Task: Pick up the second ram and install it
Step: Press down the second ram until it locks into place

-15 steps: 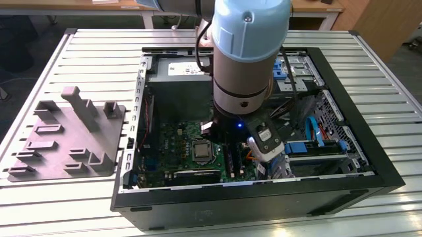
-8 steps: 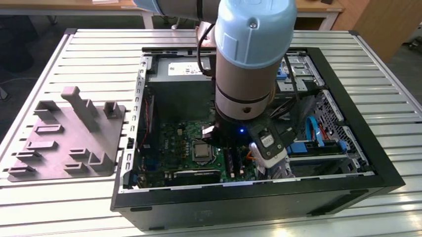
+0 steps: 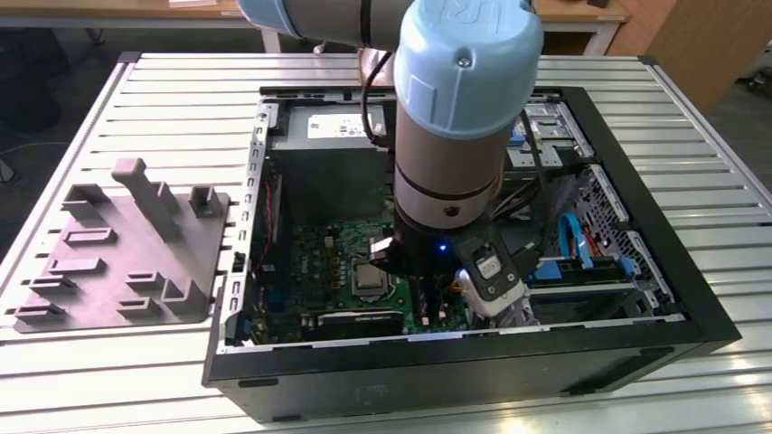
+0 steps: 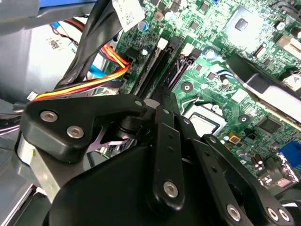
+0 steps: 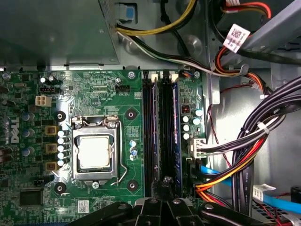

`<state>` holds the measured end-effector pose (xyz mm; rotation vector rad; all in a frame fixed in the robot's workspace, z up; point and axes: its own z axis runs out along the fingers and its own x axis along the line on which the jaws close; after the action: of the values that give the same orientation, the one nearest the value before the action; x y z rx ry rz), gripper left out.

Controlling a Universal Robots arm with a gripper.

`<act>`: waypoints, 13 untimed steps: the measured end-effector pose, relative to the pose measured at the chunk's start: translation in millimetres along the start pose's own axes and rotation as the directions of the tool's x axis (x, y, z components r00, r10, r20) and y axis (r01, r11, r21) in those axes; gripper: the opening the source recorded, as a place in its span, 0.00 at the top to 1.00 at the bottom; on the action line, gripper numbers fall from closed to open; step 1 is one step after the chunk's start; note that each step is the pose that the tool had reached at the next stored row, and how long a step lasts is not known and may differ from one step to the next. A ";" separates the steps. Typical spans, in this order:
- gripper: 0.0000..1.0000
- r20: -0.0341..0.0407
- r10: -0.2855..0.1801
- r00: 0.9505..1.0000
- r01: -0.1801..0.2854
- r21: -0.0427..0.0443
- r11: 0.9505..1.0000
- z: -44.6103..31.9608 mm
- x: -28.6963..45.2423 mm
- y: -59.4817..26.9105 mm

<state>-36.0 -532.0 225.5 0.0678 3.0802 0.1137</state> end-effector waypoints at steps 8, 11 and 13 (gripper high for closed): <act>0.90 0.000 0.001 1.000 -0.001 0.001 1.000 6.6 0.3 -1.2; 0.90 0.000 0.001 1.000 -0.001 0.000 1.000 7.1 0.3 -1.1; 0.90 0.000 0.001 1.000 -0.001 0.000 1.000 7.2 0.3 -1.2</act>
<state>-35.9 -532.6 218.2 0.0693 3.0802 0.1133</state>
